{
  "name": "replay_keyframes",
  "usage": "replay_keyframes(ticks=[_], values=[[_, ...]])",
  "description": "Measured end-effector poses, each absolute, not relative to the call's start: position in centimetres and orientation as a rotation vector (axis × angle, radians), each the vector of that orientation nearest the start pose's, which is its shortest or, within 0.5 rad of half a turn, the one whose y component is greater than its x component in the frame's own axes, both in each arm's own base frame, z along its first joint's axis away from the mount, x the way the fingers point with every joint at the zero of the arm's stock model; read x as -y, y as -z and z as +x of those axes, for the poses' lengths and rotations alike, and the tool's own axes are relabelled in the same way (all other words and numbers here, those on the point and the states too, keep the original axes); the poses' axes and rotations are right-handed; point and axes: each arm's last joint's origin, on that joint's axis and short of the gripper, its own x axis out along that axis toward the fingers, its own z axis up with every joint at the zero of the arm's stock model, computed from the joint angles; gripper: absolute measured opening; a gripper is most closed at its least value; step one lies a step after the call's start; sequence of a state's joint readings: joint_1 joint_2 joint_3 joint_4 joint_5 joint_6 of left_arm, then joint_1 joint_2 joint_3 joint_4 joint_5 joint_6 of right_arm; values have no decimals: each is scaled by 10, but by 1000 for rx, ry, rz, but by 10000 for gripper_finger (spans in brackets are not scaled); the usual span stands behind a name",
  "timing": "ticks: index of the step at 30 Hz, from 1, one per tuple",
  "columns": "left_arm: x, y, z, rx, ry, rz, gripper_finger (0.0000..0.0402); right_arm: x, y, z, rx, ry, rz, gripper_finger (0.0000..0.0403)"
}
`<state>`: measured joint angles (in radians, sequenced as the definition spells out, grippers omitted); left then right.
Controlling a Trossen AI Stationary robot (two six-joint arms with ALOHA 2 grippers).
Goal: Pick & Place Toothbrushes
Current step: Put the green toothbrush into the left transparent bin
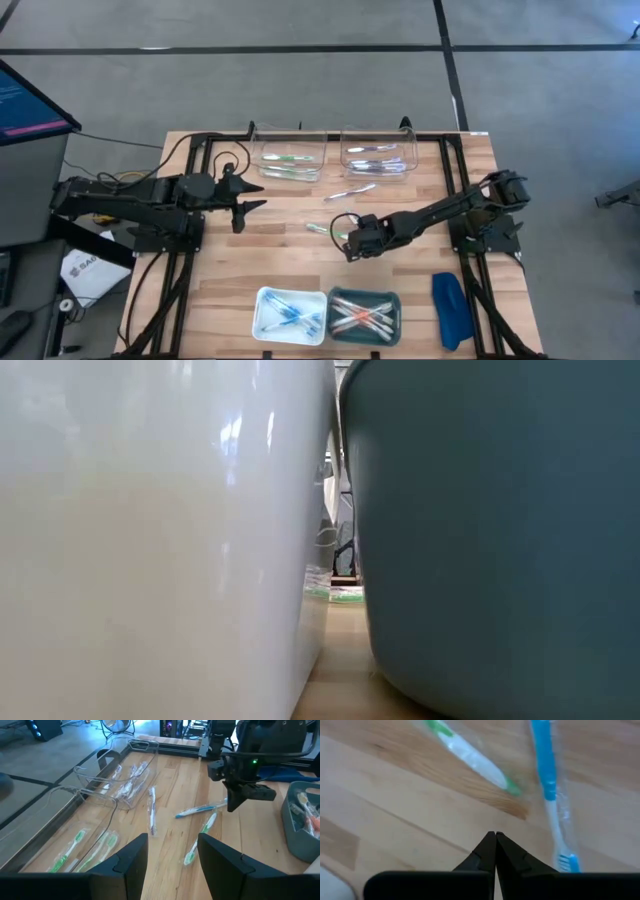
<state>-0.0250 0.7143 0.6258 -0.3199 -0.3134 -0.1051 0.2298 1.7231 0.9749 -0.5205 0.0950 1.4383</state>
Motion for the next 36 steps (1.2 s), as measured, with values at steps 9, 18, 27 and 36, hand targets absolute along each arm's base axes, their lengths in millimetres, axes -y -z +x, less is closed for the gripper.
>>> replay_keyframes(ticks=[9,18,27,36], values=[[-5,-277,158,-384,-305,-35,168,-70,-123,319,-1162,787,1003,0],[-2,-262,193,-427,-224,28,145,-72,-137,334,-1200,853,868,0],[-24,-211,252,-547,-271,113,11,-71,-136,335,-1159,861,859,0],[-44,-168,277,-613,-230,27,1,-71,-134,333,-1154,864,851,0]])
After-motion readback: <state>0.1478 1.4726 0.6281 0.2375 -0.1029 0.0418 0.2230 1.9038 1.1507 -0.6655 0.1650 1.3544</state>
